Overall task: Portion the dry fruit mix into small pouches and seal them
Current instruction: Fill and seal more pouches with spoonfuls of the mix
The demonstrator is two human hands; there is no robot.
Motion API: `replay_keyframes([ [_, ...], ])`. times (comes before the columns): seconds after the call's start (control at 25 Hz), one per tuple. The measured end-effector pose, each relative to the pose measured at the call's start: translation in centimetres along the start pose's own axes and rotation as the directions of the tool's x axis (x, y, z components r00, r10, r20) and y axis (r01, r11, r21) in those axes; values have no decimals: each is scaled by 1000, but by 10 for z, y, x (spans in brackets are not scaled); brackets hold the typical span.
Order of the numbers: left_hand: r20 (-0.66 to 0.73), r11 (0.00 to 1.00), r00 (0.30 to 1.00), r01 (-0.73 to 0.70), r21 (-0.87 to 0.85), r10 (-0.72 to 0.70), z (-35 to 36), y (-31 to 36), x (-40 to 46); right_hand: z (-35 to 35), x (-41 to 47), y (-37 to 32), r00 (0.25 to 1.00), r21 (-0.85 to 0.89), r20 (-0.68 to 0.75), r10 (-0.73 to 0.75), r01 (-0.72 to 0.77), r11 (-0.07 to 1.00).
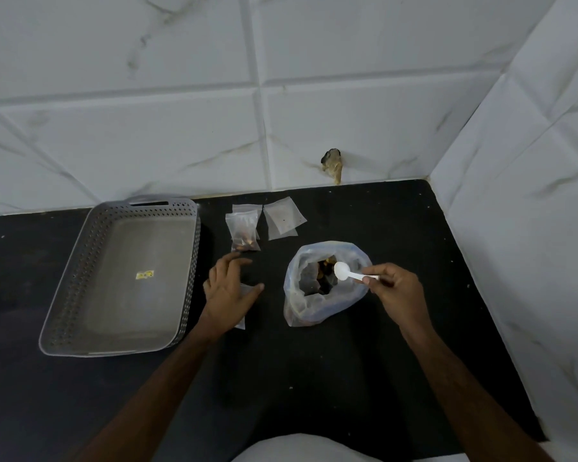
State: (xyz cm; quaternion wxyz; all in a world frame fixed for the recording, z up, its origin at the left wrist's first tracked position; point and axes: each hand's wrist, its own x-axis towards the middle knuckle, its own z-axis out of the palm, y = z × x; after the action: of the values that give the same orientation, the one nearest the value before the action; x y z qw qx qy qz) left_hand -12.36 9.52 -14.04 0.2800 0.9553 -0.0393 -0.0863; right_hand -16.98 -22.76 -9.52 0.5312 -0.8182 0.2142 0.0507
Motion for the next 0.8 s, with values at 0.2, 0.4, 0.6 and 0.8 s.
replay_keyframes([
  [0.2, 230, 979, 971, -19, -204, 67, 15, 78, 42, 19, 14, -6, 974, -420, 40, -222, 218, 881],
  [0.4, 366, 934, 919, 252, -254, -149, 47, 93, 74, 35, 21, -16, 950, -632, 75, -303, 280, 722],
  [0.6, 331, 958, 937, 189, -215, -111, 44, 83, 77, 26, 32, -14, 953, -686, 58, -299, 255, 682],
  [0.8, 340, 942, 934, 209, -262, -113, 45, 87, 75, 27, 25, -25, 954, -700, 109, -281, 274, 660],
])
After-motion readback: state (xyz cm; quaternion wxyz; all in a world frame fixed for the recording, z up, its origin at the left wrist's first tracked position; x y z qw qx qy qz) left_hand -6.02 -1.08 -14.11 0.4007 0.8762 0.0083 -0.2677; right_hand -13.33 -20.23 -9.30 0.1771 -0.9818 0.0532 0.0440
